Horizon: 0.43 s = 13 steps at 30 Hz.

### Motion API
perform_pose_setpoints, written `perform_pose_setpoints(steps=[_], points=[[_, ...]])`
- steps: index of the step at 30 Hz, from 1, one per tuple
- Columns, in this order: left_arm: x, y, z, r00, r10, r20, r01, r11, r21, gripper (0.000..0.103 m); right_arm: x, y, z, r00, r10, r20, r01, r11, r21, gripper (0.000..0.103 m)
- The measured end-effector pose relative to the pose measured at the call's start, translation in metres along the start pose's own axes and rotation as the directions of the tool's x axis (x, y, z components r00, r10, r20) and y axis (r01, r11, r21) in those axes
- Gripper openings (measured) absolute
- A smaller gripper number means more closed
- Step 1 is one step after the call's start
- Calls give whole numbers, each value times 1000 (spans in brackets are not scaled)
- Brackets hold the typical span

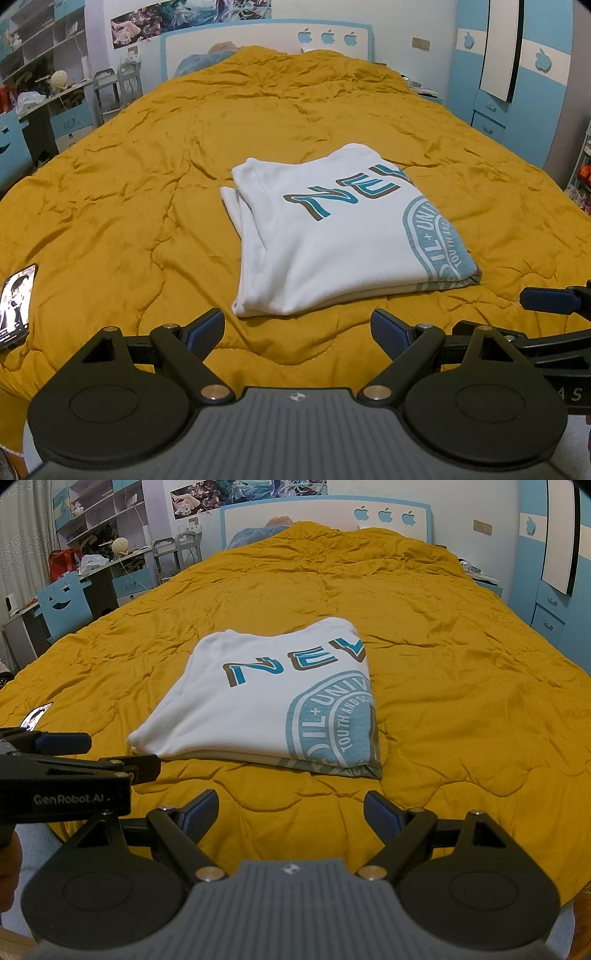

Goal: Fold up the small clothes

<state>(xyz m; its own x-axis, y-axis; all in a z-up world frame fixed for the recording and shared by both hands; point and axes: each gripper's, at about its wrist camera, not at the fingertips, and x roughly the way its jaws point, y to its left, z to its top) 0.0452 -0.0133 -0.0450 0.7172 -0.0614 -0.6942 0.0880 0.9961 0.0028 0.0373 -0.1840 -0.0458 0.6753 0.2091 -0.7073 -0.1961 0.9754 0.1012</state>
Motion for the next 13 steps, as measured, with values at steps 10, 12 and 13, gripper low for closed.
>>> perform_pose_setpoints(steps=[10, 12, 13], points=[[1, 0, 0, 1000, 0, -6, 0, 1000, -1, 103, 0, 0, 0, 1000, 0, 0, 0, 1000, 0, 82], [0, 0, -1, 1000, -5, 5, 5, 1000, -1, 103, 0, 0, 0, 1000, 0, 0, 0, 1000, 0, 82], [-1, 0, -2, 1000, -2, 9, 2, 1000, 0, 103, 0, 0, 0, 1000, 0, 0, 0, 1000, 0, 82]])
